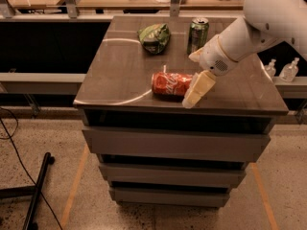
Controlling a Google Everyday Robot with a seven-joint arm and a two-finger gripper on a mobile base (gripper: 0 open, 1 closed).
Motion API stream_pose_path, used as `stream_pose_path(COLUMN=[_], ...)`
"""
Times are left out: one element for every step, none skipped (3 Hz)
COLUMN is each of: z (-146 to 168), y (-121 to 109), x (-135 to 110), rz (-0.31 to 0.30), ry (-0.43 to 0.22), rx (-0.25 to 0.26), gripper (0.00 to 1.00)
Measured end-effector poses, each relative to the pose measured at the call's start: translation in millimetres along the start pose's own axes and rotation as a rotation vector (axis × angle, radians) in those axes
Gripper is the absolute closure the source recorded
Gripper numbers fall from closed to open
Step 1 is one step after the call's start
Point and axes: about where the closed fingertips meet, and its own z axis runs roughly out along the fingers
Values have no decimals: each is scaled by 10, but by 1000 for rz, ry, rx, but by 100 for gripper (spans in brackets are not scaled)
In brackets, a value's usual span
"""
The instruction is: Knock coke can over
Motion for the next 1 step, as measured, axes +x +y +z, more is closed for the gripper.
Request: stream_pose_path(z=[0], y=[0], x=[0], rz=[0], ry=[0], rx=[0], gripper=[0])
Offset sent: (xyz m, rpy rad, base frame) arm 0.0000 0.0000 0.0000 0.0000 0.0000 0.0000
